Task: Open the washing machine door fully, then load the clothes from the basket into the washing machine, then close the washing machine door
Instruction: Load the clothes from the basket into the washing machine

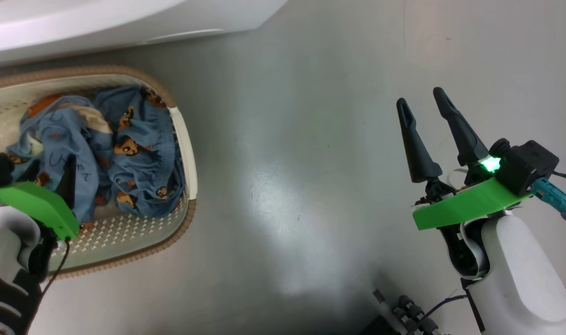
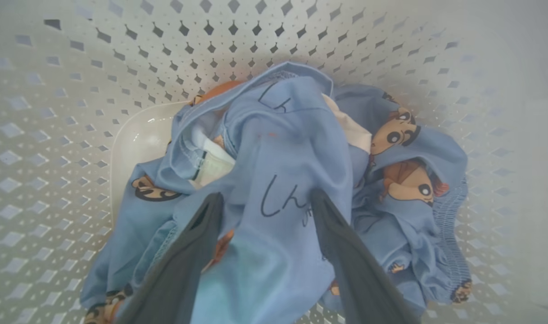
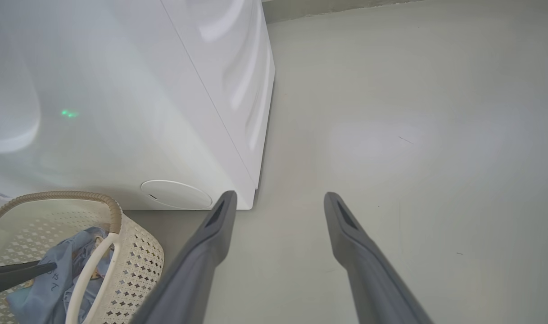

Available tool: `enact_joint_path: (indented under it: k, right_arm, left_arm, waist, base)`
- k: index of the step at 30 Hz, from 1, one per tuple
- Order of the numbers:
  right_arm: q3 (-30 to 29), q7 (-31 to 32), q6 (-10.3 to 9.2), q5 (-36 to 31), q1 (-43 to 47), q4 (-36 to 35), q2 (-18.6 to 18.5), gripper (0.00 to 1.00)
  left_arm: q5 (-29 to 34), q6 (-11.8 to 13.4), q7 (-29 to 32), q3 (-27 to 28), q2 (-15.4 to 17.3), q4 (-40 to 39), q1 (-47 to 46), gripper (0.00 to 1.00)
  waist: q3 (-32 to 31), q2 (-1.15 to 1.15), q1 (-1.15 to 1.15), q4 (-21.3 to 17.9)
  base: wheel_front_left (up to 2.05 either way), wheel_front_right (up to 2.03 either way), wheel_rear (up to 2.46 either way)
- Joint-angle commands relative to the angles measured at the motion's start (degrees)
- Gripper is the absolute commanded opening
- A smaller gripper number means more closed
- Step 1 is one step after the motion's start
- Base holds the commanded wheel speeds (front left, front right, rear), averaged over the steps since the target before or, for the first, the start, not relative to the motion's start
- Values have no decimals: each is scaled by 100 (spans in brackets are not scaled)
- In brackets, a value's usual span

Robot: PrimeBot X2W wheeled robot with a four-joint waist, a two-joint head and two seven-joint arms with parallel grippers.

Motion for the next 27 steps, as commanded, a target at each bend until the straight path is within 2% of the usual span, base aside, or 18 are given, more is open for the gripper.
enact_joint_path:
  k: [1, 14, 15, 16, 17, 18, 27]
  right_arm:
    - [142, -43, 8, -31, 102, -147, 14, 100]
    - [145, -43, 8, -66, 112, -203, 35, 100]
    - [144, -43, 8, -66, 108, -206, 37, 100]
    - [140, -43, 8, -67, 106, -210, 38, 100]
    - [137, -43, 8, -68, 104, -214, 39, 100]
    - [133, -43, 8, -70, 104, -218, 40, 100]
    - [72, -43, 8, -66, 71, -183, 59, 100]
  left_arm:
    - [-113, -9, 23, 24, 265, 21, -10, 100]
    - [-913, -9, 440, -577, 348, -234, -87, 100]
    - [-962, -9, 472, -626, 355, -228, -96, 89]
    - [-1006, -9, 484, -671, 363, -225, -106, 49]
    - [-1049, -9, 488, -713, 369, -222, -116, 28]
    - [-1094, -9, 487, -751, 371, -217, -127, 0]
    - [-1552, -9, 211, -996, 332, -256, -122, 0]
  waist:
    - [51, 0, 0, -41]
    - [125, 0, 0, -107]
    - [120, 0, 0, -113]
    - [116, 0, 0, -117]
    - [111, 0, 0, -119]
    - [105, 0, 0, -121]
    - [-128, 0, 0, -34]
  base:
    - [0, 0, 0]
    - [0, 0, 0]
    - [0, 0, 0]
    - [0, 0, 0]
    - [0, 0, 0]
    - [0, 0, 0]
    - [0, 0, 0]
